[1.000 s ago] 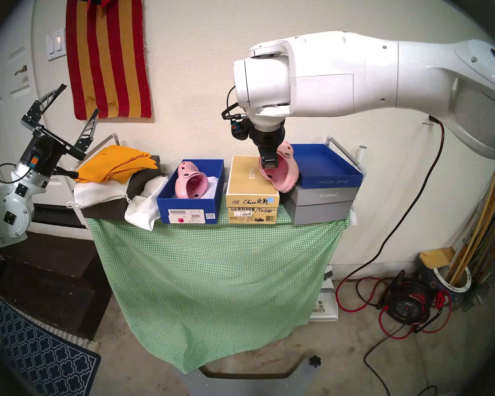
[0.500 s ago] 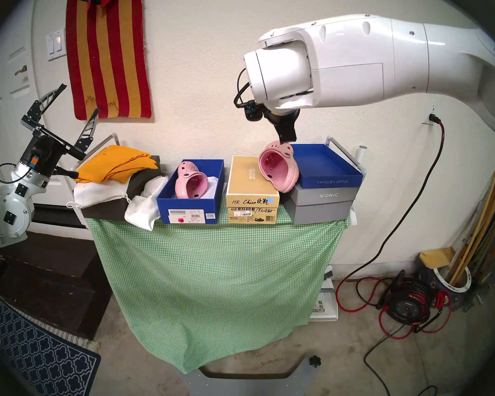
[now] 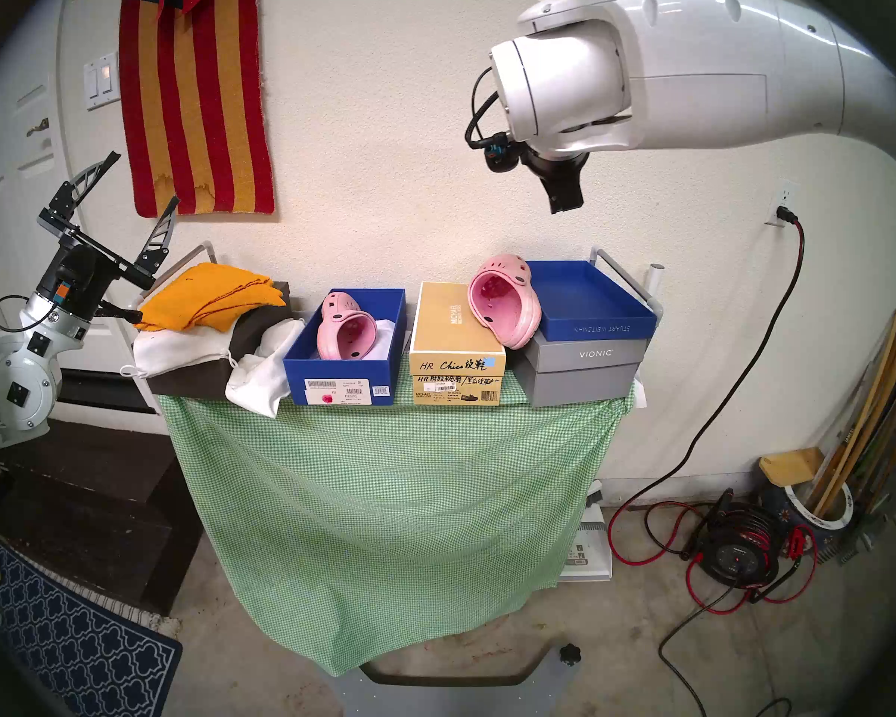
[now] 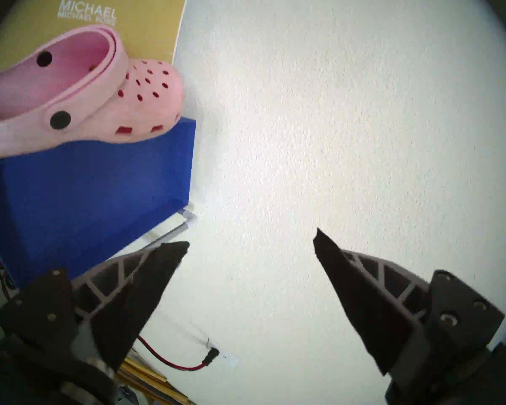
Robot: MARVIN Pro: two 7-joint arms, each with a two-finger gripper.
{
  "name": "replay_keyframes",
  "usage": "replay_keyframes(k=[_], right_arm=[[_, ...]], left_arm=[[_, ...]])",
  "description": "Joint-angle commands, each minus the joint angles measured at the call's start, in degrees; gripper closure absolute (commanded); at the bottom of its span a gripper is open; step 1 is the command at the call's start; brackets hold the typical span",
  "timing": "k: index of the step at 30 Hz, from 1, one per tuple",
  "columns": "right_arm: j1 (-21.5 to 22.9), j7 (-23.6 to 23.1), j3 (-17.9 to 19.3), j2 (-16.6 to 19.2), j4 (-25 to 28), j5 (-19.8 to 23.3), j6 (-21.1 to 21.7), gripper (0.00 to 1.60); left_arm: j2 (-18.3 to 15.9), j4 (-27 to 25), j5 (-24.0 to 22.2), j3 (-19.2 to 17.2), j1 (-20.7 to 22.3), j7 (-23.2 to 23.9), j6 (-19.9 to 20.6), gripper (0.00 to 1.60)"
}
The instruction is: Take shoe out of the box
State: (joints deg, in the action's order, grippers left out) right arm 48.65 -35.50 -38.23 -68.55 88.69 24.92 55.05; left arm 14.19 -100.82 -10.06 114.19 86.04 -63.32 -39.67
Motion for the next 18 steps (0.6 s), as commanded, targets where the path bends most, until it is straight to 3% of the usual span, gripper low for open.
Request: replay_keyframes(k=[1,7,13,18], right_arm=[[5.16,-0.71,-2.36,3.66,3.63,0.90,-0.05,0.00],[6.61,-1.13,-3.39,4.08,5.34,1.42,-0.05,0.00],[7.43,-1.52,-3.97,4.30,6.29,1.85,-0.05,0.00],[8.33,-1.80,-4.52,4.55,7.22,2.24,-0.05,0.00]], left_arm=[[1.22,-0.18,1.36,-0.61,0.13,1.14,-0.19,0.00],[7.02,-0.95,5.35,-5.51,2.79,6.67,0.06,0.00],[10.39,-0.78,5.24,-11.22,4.96,11.83,-0.68,0.00],[14.24,1.03,4.65,-14.29,3.68,16.77,-0.70,0.00]])
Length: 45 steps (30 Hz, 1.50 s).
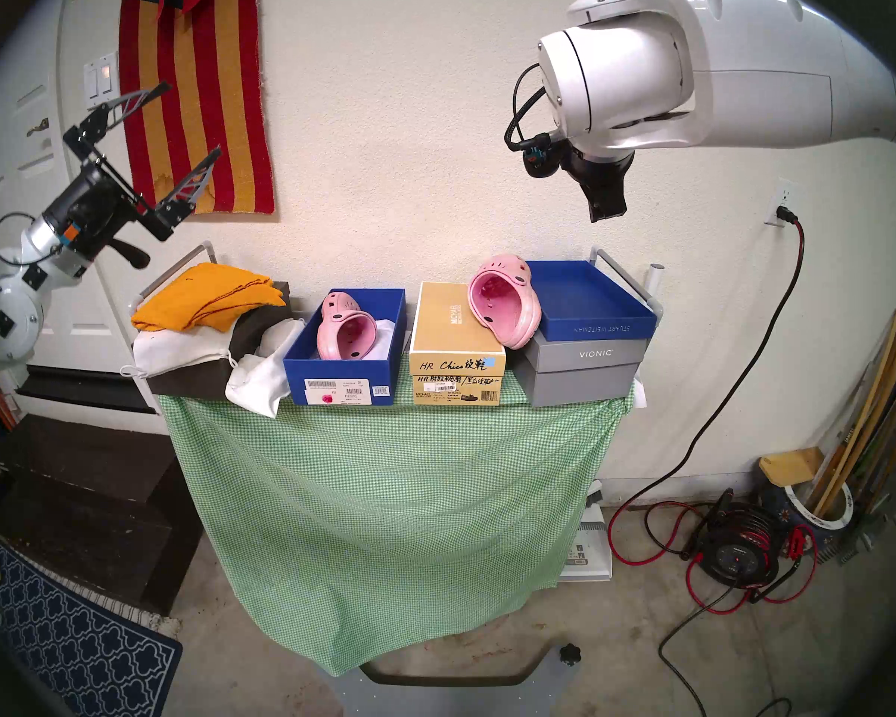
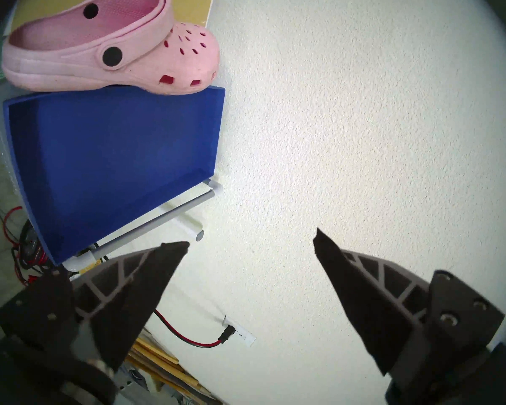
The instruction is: Take shoe out of the box
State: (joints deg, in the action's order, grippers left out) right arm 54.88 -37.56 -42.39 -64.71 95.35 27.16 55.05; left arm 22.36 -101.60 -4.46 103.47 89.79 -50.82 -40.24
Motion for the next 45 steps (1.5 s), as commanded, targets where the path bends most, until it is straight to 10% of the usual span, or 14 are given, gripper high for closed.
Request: replay_keyframes(k=[1,26,45], right_arm=[[2.23,0.22,-0.44,0.74,0.69,0.06,-0.05,0.00],[5.76,1.04,-2.84,1.34,4.14,2.02,-0.05,0.00],[7.63,2.44,-4.36,1.37,5.86,3.61,-0.05,0.00]], left_arm=[[5.77,2.14,-0.93,-3.99,-0.39,5.21,-0.19,0.00],[18.52,8.24,-2.90,-10.00,-15.68,25.93,-3.71,0.00],[23.51,11.72,-14.33,-18.69,-27.77,28.66,-2.25,0.00]])
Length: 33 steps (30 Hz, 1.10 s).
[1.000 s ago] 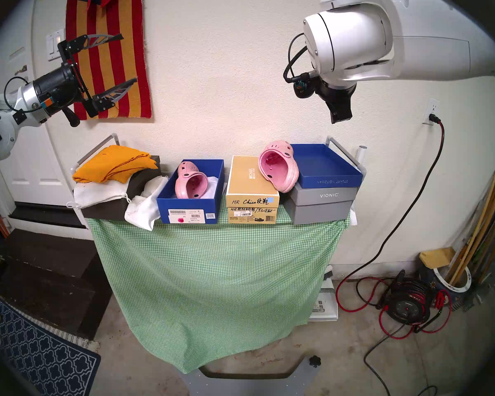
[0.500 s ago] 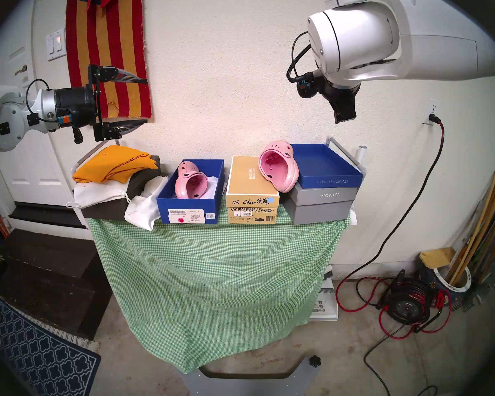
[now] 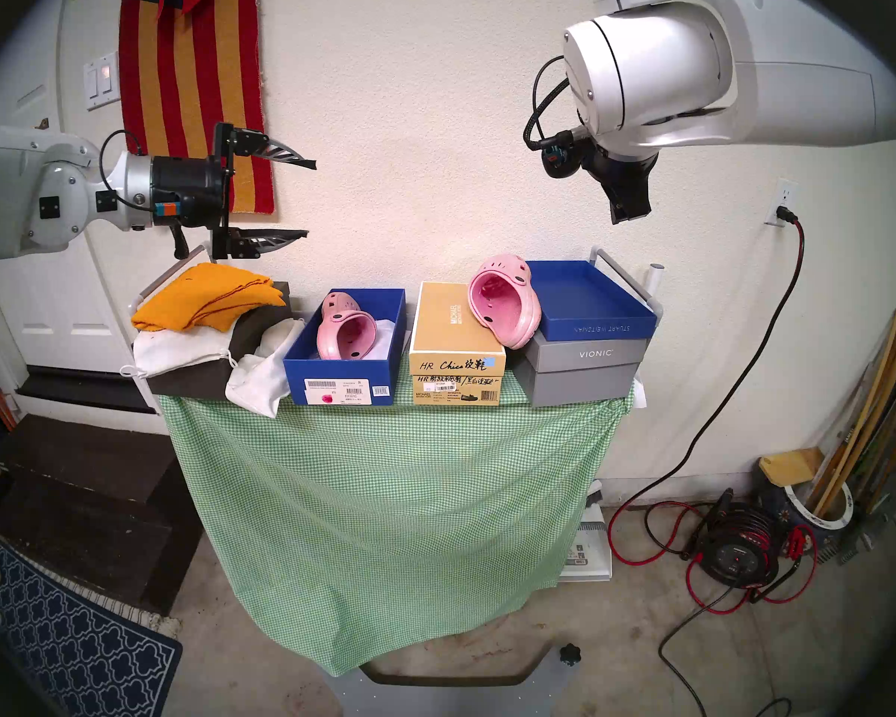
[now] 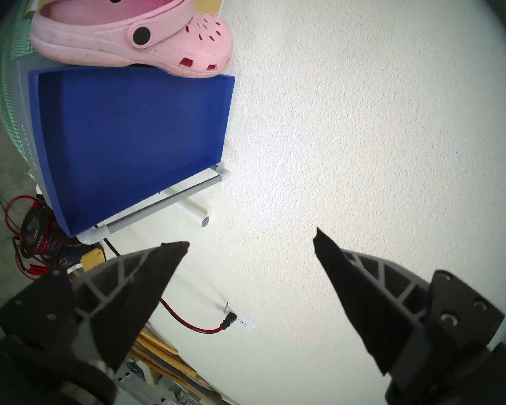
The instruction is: Take shoe out of the box
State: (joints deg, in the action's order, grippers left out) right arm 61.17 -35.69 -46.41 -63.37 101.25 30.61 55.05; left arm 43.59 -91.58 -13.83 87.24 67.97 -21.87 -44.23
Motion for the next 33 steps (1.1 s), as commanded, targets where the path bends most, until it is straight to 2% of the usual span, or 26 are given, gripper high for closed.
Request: replay_keyframes(k=[1,2,16,23,26,27,29,30,33], right_arm=[[1.51,0.70,-0.47,0.00,0.07,0.31,-0.05,0.00],[1.58,0.78,-0.54,0.00,0.13,0.40,-0.05,0.00],[3.12,2.39,-1.95,-0.35,1.14,2.23,-0.05,0.00],[3.49,2.94,-2.37,-0.47,1.42,3.04,-0.05,0.00],[3.70,3.24,-2.60,-0.62,1.52,3.45,-0.05,0.00],[3.76,3.31,-2.66,-0.67,1.54,3.56,-0.05,0.00],[3.83,3.40,-2.74,-0.72,1.56,3.69,-0.05,0.00],[3.97,3.59,-2.91,-0.85,1.59,3.97,-0.05,0.00],[4.08,3.75,-3.04,-0.97,1.61,4.20,-0.05,0.00]], left_arm=[[2.31,2.09,-6.20,-3.79,-7.04,-1.03,1.82,0.00],[1.76,1.64,-7.39,-4.89,-6.63,-1.68,0.07,0.00],[4.93,6.99,-19.64,-11.05,-15.27,-2.60,-1.24,0.00],[7.97,12.13,-26.78,-13.18,-17.57,-2.41,2.58,0.00],[9.77,14.37,-29.40,-14.05,-17.34,-1.69,5.60,0.00],[10.67,14.91,-29.66,-14.01,-17.11,-1.28,7.07,0.00],[11.27,15.09,-30.30,-14.21,-17.08,-0.74,7.56,0.00],[12.37,15.66,-31.52,-14.44,-17.12,0.10,9.70,0.00],[12.85,15.92,-32.77,-14.57,-17.29,1.22,11.00,0.00]])
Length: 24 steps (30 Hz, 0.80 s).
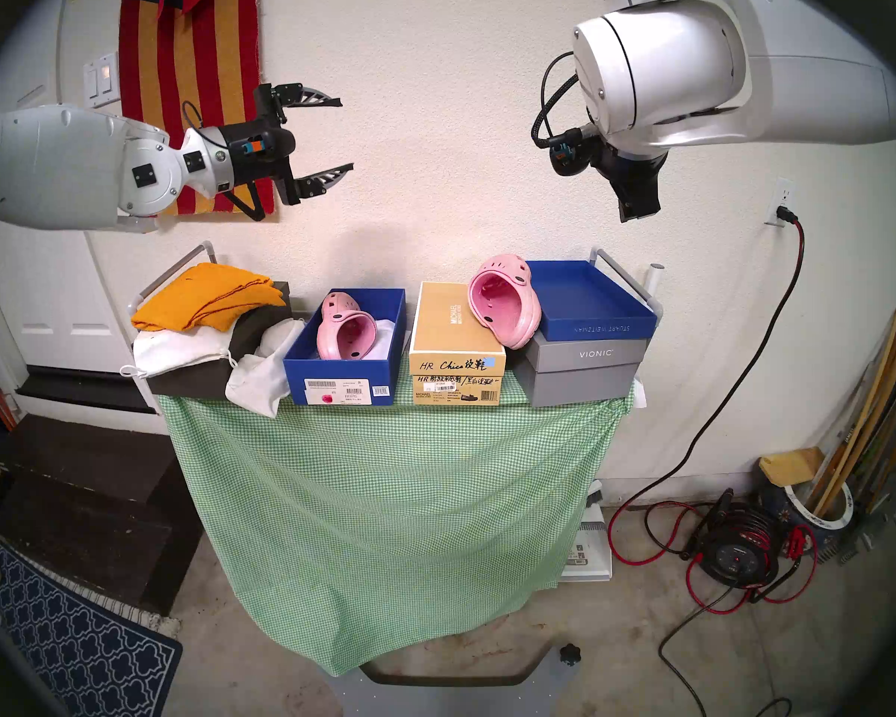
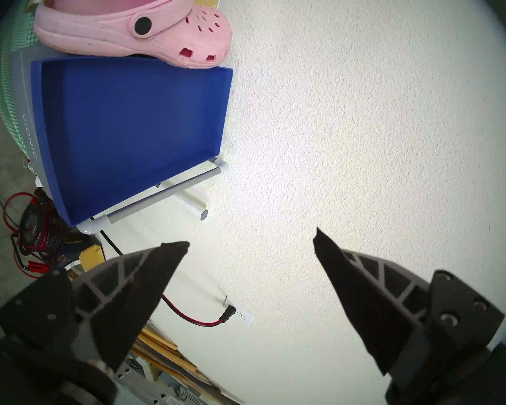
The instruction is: Take shoe out of the box
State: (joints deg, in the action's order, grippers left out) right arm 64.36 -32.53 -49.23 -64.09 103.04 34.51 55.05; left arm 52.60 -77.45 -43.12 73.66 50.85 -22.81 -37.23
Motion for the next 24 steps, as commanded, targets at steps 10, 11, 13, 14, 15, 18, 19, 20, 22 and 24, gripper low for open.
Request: replay_keyframes(k=[10,11,13,14,15,18,19,20,22,24], right_arm=[[1.71,1.62,-1.22,-1.15,-0.10,1.98,-0.05,0.00],[1.81,1.75,-1.35,-1.27,-0.10,2.20,-0.05,0.00],[1.99,2.00,-1.58,-1.48,-0.09,2.63,-0.05,0.00],[1.99,2.00,-1.58,-1.48,-0.09,2.63,-0.05,0.00],[2.05,2.08,-1.66,-1.55,-0.09,2.77,-0.05,0.00],[2.32,2.49,-2.02,-1.89,-0.07,3.45,-0.05,0.00],[2.40,2.61,-2.12,-1.98,-0.07,3.64,-0.05,0.00],[2.48,2.75,-2.23,-2.09,-0.06,3.86,-0.05,0.00],[2.71,3.11,-2.53,-2.37,-0.05,4.43,-0.05,0.00],[2.86,3.38,-2.74,-2.57,-0.04,4.86,-0.05,0.00]], left_arm=[[5.74,1.95,-10.10,0.62,-2.48,10.61,14.06,0.00],[5.91,1.82,-10.79,0.76,-2.29,11.65,15.08,0.00],[6.08,1.43,-12.01,1.09,-1.77,13.60,16.80,0.00],[6.08,1.43,-12.01,1.09,-1.77,13.60,16.80,0.00],[6.14,1.14,-12.49,1.25,-1.68,14.33,17.45,0.00],[6.84,-0.12,-14.14,1.87,-1.74,17.46,20.09,0.00],[7.00,-0.49,-14.59,2.00,-1.74,18.19,20.76,0.00],[7.11,-0.97,-15.21,2.07,-1.63,19.12,21.48,0.00],[7.79,-2.34,-16.29,2.34,-1.14,21.44,23.39,0.00],[8.50,-3.86,-16.76,2.51,-0.69,23.22,24.46,0.00]])
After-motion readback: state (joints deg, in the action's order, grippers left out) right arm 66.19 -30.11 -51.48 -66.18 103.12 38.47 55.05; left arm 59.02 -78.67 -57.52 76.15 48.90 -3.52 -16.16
